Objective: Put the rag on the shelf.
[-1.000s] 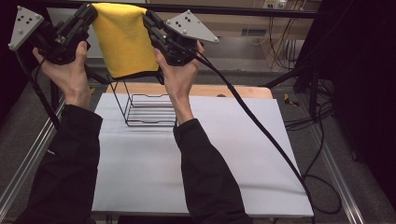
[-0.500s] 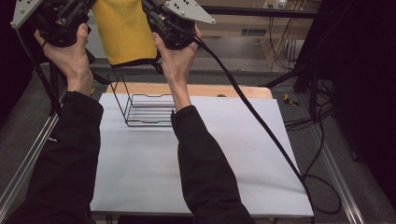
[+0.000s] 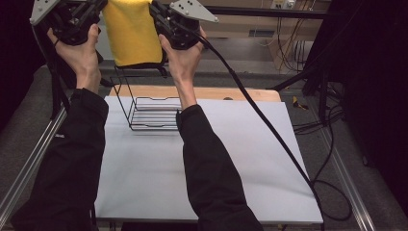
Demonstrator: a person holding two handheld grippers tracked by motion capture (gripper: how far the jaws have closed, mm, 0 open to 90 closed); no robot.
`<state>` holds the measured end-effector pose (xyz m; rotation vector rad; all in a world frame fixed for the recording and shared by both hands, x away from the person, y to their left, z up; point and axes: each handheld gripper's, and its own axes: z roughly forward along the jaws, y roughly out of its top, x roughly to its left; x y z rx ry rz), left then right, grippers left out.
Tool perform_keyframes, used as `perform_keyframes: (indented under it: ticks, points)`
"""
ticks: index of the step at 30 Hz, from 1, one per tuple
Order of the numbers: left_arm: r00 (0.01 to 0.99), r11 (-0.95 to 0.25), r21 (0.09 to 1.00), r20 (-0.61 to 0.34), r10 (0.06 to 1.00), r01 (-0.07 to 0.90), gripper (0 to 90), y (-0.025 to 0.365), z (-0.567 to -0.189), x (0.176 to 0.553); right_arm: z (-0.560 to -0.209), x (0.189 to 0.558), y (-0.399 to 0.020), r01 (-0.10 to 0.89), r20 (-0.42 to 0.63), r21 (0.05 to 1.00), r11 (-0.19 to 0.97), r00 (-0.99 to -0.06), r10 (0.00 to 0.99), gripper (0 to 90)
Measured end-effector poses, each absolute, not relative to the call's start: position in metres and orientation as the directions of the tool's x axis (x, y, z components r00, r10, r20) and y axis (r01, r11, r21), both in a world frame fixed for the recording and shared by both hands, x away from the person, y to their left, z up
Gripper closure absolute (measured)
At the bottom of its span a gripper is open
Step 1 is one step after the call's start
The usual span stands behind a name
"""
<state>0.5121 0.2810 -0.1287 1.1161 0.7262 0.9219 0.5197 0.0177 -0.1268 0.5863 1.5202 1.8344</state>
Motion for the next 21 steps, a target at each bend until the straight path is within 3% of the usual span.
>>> perform_keyframes:
  ticks: [21]
  points:
    - [0.483, 0.088, 0.987, -0.011, 0.875, -0.137, 82.9, 0.288, -0.182, 0.516, -0.183, 0.525, 0.015, -0.115, -0.057, 0.993, -0.029, -0.676, 0.735, 79.5]
